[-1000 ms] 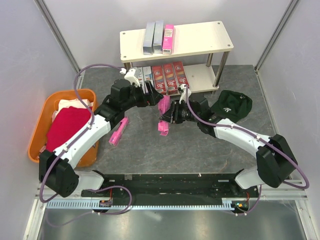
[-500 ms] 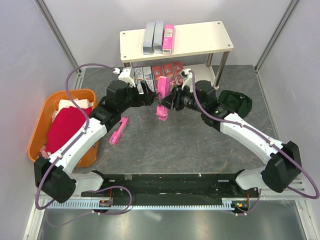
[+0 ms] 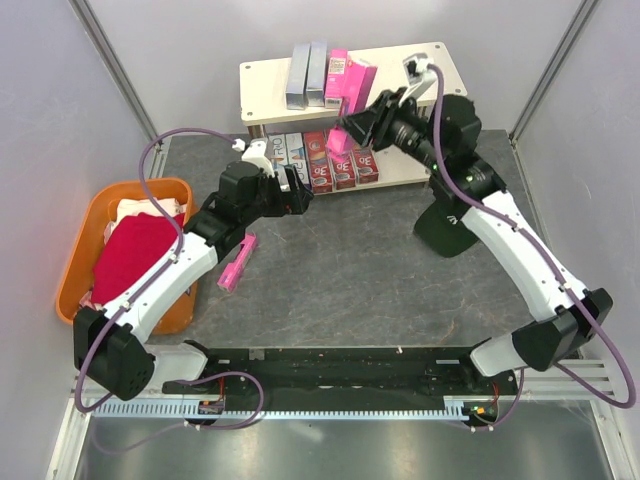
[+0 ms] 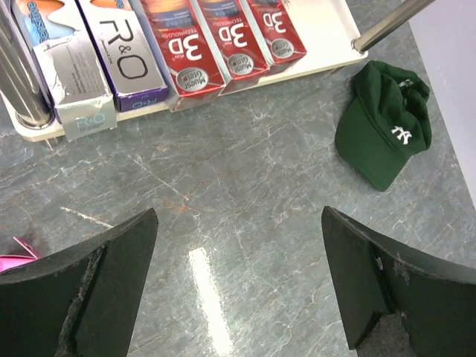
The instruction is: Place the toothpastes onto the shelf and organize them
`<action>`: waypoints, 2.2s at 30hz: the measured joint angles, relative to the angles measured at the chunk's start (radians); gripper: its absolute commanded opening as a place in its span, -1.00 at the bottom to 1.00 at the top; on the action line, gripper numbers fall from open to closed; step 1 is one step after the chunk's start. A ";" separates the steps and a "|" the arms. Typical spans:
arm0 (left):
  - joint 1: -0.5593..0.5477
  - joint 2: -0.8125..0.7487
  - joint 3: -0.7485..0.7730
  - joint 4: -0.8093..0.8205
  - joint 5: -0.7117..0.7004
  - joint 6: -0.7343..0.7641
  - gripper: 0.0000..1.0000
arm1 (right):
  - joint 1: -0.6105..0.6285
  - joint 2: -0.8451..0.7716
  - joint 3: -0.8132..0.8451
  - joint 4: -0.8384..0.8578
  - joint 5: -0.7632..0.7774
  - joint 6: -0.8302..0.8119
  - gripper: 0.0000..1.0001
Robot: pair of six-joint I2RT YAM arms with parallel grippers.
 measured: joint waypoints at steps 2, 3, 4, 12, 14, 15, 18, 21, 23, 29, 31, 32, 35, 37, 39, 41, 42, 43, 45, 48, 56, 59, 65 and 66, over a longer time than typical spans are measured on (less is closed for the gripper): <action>0.000 0.000 -0.003 -0.005 0.000 0.001 0.96 | -0.029 0.037 0.076 -0.012 -0.013 -0.002 -0.66; 0.000 0.000 -0.005 -0.007 0.000 0.002 0.96 | -0.043 0.057 0.112 -0.020 -0.021 -0.003 -0.66; 0.000 0.002 -0.007 -0.009 0.000 0.003 0.96 | -0.057 0.080 0.151 -0.033 -0.027 -0.005 -0.66; 0.000 0.022 -0.013 -0.015 0.008 0.007 0.96 | -0.136 0.298 0.487 -0.176 -0.073 -0.040 -0.65; 0.000 0.036 -0.013 -0.014 0.012 0.007 0.96 | -0.153 0.336 0.542 -0.198 -0.087 -0.045 -0.66; 0.000 0.043 -0.013 -0.016 0.016 0.007 0.96 | -0.166 0.359 0.574 -0.211 -0.091 -0.047 -0.65; 0.000 0.054 -0.013 -0.019 0.026 0.007 0.96 | -0.196 0.406 0.631 -0.231 -0.101 -0.046 -0.65; 0.000 0.054 -0.013 -0.023 0.031 0.007 0.96 | -0.227 0.457 0.684 -0.243 -0.117 -0.042 -0.65; 0.000 0.054 -0.013 -0.025 0.032 0.007 0.96 | -0.246 0.501 0.731 -0.252 -0.125 -0.035 -0.64; 0.000 0.054 -0.013 -0.024 0.034 0.007 0.96 | -0.276 0.601 0.827 -0.257 -0.147 -0.004 -0.63; 0.000 0.054 -0.013 -0.024 0.034 0.007 0.96 | -0.277 0.622 0.837 -0.257 -0.159 0.010 -0.62; 0.000 0.054 -0.016 -0.024 0.034 0.007 0.96 | -0.277 0.631 0.837 -0.257 -0.167 0.016 -0.62; 0.000 0.056 -0.024 -0.025 0.034 0.007 0.96 | -0.277 0.649 0.837 -0.258 -0.185 0.031 -0.61; 0.000 0.061 -0.026 -0.025 0.034 0.007 0.96 | -0.276 0.658 0.837 -0.258 -0.199 0.040 -0.61; 0.000 0.069 -0.027 -0.025 0.034 0.007 0.96 | -0.276 0.665 0.837 -0.258 -0.207 0.050 -0.61; 0.000 0.074 -0.027 -0.025 0.034 0.007 0.96 | -0.276 0.669 0.837 -0.257 -0.219 0.058 -0.61; 0.000 0.076 -0.027 -0.025 0.034 0.007 0.96 | -0.276 0.671 0.837 -0.257 -0.224 0.063 -0.60; 0.000 0.076 -0.027 -0.025 0.034 0.007 0.96 | -0.276 0.672 0.837 -0.257 -0.227 0.068 -0.60; 0.000 0.077 -0.027 -0.024 0.034 0.007 0.96 | -0.276 0.673 0.837 -0.257 -0.230 0.076 -0.57; 0.000 0.078 -0.027 -0.024 0.035 0.007 0.96 | -0.277 0.673 0.837 -0.254 -0.239 0.086 -0.50; 0.000 0.098 -0.027 -0.025 0.035 0.007 0.96 | -0.291 0.700 0.845 -0.245 -0.282 0.134 0.15; 0.000 0.103 -0.027 -0.025 0.036 0.007 0.96 | -0.300 0.712 0.845 -0.244 -0.286 0.153 0.37; 0.000 0.104 -0.027 -0.025 0.047 0.007 0.96 | -0.320 0.719 0.843 -0.243 -0.274 0.164 0.62; 0.000 0.104 -0.027 -0.025 0.050 0.007 0.96 | -0.323 0.718 0.842 -0.237 -0.266 0.164 0.65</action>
